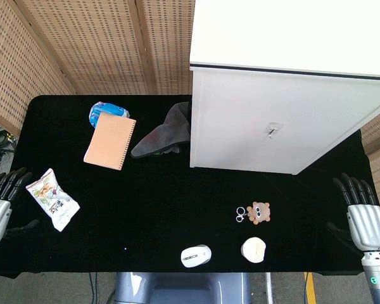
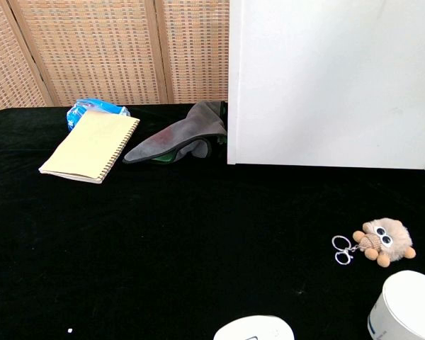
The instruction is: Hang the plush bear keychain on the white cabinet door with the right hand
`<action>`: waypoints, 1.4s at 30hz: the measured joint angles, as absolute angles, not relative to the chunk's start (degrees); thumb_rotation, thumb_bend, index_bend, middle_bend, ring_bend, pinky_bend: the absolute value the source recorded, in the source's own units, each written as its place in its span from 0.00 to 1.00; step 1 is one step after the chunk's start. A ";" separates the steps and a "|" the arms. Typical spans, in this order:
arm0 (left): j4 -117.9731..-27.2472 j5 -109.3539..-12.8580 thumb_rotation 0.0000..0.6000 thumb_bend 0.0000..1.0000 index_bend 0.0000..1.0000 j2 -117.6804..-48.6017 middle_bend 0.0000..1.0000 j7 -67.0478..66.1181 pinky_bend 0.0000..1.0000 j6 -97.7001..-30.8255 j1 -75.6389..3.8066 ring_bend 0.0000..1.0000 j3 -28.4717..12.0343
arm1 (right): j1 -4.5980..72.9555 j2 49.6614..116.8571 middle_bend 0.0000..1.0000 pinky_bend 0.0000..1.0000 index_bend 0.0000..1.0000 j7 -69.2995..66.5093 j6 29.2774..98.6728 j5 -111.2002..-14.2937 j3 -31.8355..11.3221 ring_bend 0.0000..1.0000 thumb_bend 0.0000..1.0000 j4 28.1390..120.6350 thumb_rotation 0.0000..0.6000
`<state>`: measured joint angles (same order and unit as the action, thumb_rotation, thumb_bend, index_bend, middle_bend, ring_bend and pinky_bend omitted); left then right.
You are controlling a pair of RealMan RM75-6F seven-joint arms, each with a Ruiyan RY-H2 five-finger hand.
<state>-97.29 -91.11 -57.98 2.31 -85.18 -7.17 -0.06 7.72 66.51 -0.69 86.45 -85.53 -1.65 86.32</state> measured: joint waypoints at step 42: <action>-94.47 -85.30 1.00 0.00 0.00 -60.36 0.00 1.05 0.00 -80.68 -9.15 0.00 -2.37 | 40.06 77.83 0.94 1.00 0.53 7.83 37.46 -67.71 -7.02 0.89 0.48 83.19 1.00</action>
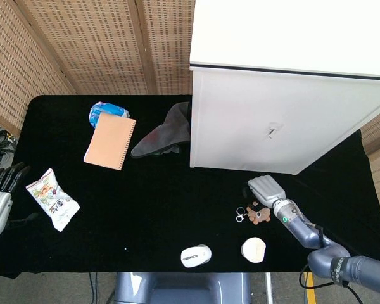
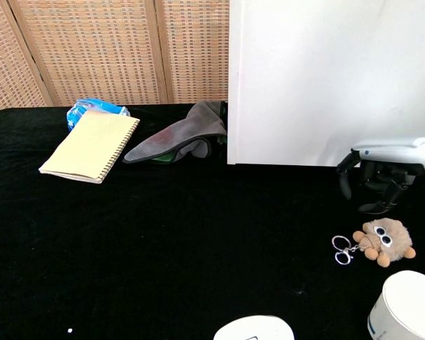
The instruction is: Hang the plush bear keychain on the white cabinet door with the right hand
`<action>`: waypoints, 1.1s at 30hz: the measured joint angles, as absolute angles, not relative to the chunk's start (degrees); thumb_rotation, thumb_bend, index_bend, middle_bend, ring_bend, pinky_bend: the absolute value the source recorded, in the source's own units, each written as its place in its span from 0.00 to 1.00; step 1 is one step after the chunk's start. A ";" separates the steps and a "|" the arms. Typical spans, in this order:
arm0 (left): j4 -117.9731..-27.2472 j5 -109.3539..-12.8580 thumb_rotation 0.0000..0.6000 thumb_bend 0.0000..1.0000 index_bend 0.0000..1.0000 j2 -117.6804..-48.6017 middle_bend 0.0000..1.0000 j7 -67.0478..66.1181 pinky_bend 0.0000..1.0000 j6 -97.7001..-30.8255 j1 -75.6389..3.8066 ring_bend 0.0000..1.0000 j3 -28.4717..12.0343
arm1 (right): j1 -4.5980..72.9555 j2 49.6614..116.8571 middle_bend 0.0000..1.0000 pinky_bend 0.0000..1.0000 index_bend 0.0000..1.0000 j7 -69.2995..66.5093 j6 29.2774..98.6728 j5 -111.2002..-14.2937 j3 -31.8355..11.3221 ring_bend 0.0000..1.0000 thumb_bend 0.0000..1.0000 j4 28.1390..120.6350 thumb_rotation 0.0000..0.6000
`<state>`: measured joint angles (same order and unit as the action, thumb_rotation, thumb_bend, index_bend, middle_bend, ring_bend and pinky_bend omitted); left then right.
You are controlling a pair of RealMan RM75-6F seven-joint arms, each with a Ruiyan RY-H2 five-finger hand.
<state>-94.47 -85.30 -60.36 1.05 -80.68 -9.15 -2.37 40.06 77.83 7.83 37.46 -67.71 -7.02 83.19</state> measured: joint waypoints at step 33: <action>-94.09 -84.57 1.00 0.00 0.00 -60.44 0.00 1.34 0.00 -79.70 -9.59 0.00 -2.53 | 45.27 89.49 0.94 1.00 0.57 19.85 36.70 -58.16 -2.36 0.89 0.52 73.73 1.00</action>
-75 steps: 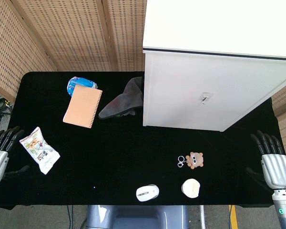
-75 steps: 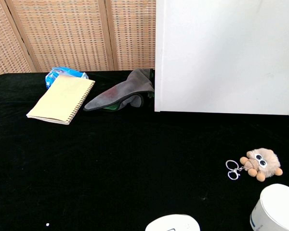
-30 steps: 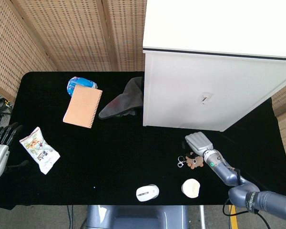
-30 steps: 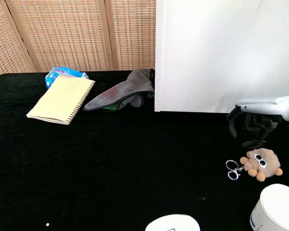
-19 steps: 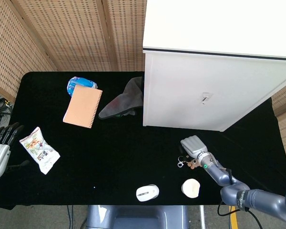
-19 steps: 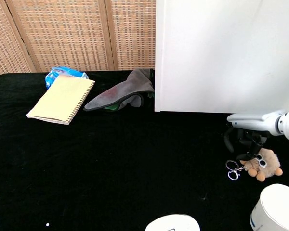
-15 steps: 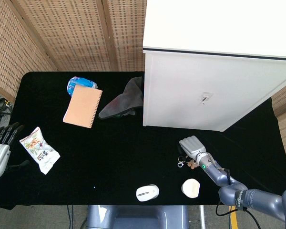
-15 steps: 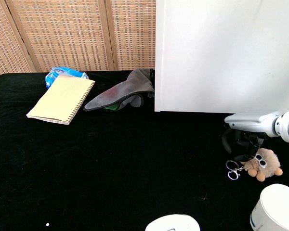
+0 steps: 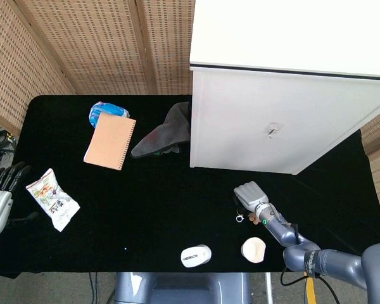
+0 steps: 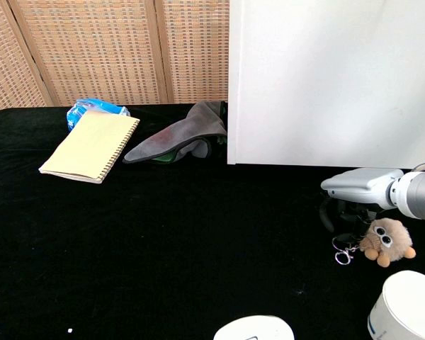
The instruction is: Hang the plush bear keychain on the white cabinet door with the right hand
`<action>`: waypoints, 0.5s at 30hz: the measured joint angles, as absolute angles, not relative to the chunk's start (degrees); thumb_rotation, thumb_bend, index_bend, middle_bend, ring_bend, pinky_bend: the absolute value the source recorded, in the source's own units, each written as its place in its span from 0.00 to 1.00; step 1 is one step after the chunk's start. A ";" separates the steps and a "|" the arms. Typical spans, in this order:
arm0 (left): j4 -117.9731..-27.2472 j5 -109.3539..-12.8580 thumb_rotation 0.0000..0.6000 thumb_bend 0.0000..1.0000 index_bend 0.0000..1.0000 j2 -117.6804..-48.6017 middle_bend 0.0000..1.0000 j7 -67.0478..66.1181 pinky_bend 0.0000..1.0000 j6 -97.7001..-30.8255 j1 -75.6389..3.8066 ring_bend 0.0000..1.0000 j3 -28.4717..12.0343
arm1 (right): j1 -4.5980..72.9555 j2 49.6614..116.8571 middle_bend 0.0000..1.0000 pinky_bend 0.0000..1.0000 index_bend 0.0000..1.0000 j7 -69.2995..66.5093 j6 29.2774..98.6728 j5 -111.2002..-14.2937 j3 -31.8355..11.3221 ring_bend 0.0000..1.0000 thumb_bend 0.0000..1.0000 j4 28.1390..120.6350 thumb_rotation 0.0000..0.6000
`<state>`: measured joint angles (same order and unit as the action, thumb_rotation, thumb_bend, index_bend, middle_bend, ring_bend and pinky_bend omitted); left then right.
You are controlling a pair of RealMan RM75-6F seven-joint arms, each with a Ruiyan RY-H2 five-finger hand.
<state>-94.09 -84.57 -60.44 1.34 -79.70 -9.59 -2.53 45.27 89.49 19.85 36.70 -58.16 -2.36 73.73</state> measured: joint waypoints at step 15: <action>-94.17 -84.54 1.00 0.00 0.00 -60.65 0.00 0.86 0.00 -79.62 -9.67 0.00 -2.51 | 45.58 90.68 0.94 1.00 0.57 20.40 36.87 -57.68 -1.26 0.89 0.52 72.31 1.00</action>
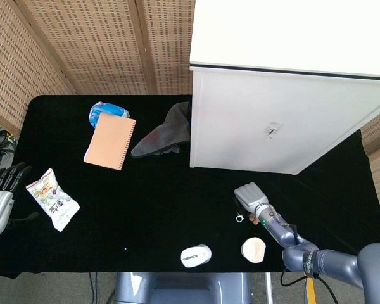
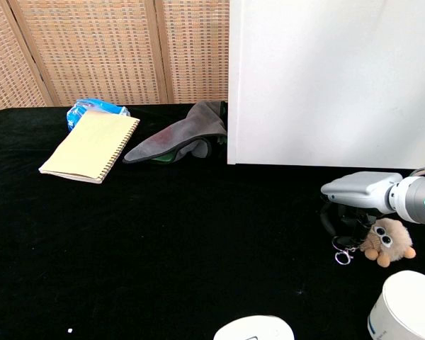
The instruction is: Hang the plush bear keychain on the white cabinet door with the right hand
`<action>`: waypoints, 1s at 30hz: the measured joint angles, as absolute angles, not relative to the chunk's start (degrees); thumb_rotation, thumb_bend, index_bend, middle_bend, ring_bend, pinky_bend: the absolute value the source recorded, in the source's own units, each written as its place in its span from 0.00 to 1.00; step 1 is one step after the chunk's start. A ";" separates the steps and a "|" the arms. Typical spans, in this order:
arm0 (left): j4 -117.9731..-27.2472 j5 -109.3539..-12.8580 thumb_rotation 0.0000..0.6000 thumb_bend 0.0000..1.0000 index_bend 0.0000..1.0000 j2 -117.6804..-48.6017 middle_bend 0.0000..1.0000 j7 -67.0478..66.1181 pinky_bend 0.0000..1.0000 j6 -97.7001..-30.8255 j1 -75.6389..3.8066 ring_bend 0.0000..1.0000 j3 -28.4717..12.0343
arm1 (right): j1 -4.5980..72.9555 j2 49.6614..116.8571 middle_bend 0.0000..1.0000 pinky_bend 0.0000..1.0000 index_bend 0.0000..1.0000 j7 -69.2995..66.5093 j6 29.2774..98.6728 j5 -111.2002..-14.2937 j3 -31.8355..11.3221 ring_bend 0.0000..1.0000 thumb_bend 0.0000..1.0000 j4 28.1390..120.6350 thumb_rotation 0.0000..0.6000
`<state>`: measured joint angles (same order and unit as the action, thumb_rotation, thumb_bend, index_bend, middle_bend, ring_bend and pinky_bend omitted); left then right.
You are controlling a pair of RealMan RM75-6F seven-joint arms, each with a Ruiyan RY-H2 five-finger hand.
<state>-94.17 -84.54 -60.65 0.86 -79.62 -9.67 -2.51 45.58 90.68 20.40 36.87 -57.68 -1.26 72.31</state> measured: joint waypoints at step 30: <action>-94.47 -85.16 1.00 0.00 0.00 -60.31 0.00 1.44 0.00 -79.93 -9.58 0.00 -2.29 | 43.10 86.15 0.94 1.00 0.67 10.96 43.10 -69.12 -2.00 0.89 0.59 79.34 1.00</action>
